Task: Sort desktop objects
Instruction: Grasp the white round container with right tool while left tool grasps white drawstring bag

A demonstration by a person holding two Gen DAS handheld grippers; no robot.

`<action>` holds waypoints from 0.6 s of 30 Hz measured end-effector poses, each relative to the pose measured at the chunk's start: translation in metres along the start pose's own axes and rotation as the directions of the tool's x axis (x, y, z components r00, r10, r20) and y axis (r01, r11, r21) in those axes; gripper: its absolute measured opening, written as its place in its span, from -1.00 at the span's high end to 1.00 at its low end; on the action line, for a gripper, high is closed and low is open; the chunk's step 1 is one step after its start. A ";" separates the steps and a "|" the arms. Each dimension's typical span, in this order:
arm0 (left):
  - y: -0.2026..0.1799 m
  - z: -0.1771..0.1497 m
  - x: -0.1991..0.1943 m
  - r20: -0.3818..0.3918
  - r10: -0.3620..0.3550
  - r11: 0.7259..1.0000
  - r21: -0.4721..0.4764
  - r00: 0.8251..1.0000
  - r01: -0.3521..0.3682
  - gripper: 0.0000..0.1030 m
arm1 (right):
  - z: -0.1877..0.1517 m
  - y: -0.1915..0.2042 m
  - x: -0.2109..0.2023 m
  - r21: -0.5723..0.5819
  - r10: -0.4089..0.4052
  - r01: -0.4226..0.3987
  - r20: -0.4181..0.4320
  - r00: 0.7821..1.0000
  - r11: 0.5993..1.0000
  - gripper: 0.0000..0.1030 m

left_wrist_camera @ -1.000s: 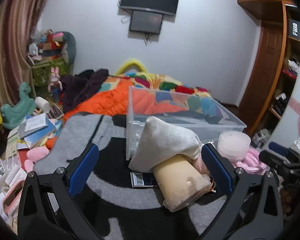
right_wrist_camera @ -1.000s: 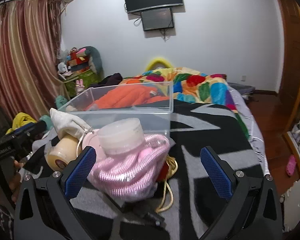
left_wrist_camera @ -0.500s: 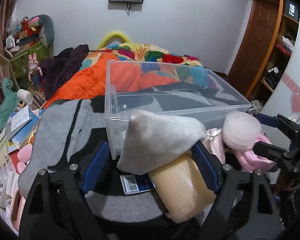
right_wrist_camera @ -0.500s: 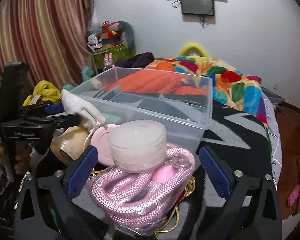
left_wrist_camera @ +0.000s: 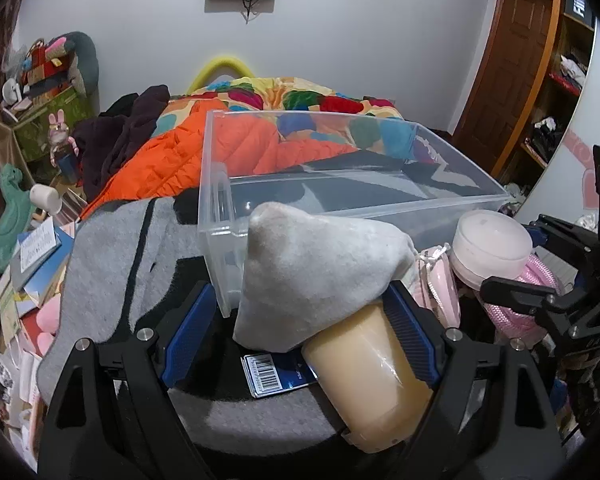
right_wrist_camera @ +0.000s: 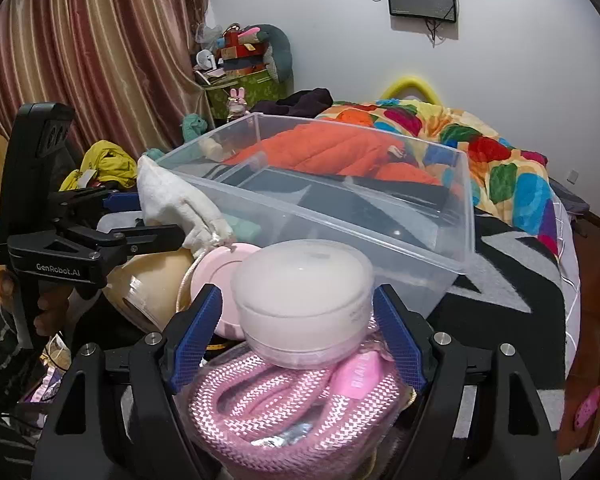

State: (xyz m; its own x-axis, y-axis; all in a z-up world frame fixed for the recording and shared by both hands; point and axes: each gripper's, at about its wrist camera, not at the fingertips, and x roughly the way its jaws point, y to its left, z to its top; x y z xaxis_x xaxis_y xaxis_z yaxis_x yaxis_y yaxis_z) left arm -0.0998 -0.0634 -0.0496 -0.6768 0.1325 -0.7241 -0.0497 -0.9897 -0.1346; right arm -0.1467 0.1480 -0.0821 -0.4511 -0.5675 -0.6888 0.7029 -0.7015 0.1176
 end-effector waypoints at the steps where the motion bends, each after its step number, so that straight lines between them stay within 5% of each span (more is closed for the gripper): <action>1: 0.001 -0.001 0.000 -0.003 -0.020 1.000 -0.006 1.000 0.020 -0.47 | 0.000 0.002 0.000 -0.004 -0.007 0.007 0.001 1.000 1.000 -0.39; 3: -0.001 -0.001 0.001 -0.004 -0.044 0.999 -0.017 0.999 0.044 -0.27 | 0.000 0.005 -0.001 -0.010 -0.025 0.025 0.001 1.000 1.000 -0.22; 16: -0.019 -0.008 -0.022 0.076 0.036 0.998 0.050 0.996 -0.040 0.55 | -0.003 0.006 -0.016 0.002 0.007 -0.008 0.043 0.999 1.000 -0.22; 18: -0.018 -0.007 -0.028 0.096 0.053 0.997 0.045 0.994 -0.057 0.83 | -0.003 0.007 -0.021 0.002 0.012 -0.012 0.053 0.999 1.000 -0.22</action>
State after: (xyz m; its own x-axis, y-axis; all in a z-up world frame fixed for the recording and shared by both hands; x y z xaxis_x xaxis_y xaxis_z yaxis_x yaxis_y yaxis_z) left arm -0.0749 -0.0487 -0.0318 -0.7460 0.0741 -0.6618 -0.0441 -0.9971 -0.0619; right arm -0.1311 0.1562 -0.0690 -0.4712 -0.5978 -0.6486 0.7071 -0.6955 0.1274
